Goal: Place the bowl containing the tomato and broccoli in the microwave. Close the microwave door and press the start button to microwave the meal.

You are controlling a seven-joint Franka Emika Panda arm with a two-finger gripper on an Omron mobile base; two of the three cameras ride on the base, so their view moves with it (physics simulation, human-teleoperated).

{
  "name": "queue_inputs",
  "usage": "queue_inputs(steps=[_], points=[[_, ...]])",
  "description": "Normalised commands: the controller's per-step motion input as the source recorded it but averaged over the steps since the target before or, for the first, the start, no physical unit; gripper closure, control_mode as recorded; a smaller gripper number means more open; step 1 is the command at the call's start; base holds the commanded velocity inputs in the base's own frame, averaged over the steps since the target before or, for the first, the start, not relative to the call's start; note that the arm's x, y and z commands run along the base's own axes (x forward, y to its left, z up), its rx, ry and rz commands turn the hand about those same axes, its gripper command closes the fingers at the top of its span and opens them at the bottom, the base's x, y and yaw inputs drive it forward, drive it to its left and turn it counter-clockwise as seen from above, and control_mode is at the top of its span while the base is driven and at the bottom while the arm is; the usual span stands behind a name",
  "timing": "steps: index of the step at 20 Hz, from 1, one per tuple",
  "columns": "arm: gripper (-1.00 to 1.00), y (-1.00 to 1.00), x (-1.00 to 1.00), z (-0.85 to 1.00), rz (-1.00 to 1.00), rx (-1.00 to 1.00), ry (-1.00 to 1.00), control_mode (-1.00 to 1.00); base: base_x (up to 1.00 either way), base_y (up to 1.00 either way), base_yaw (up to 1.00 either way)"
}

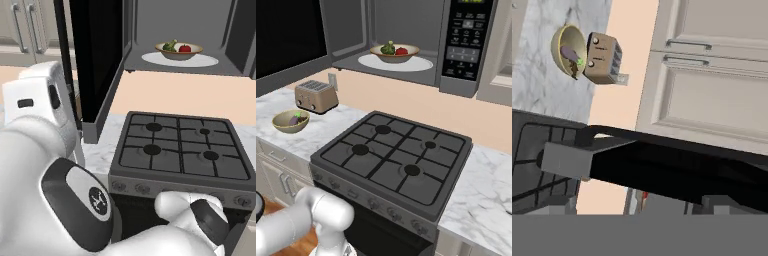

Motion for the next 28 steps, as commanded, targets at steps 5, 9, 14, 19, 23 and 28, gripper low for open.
queue_inputs(steps=[5, 9, 14, 19, 23, 28], points=[[-1.0, 0.26, 0.02, -0.65, 0.0, -0.07, -0.29, -1.0, 0.0, 0.0, 0.0], [-1.0, 0.04, 0.12, -0.71, 0.0, 0.0, -0.3, -1.0, 0.0, 0.0, 0.0], [-1.0, 0.0, 0.31, -0.33, 0.0, 0.0, -0.29, -1.0, 0.0, 0.0, 0.0], [-1.0, -0.01, 0.68, -0.3, -0.01, 0.01, -0.14, -1.0, 0.0, 0.0, 0.0], [-1.0, -0.01, 0.74, -0.42, -0.01, 0.0, -0.11, -1.0, 0.0, 0.0, 0.0], [-1.0, 0.29, 0.52, -0.09, -0.12, 0.0, -0.14, -1.0, 0.0, 0.0, 0.0]])
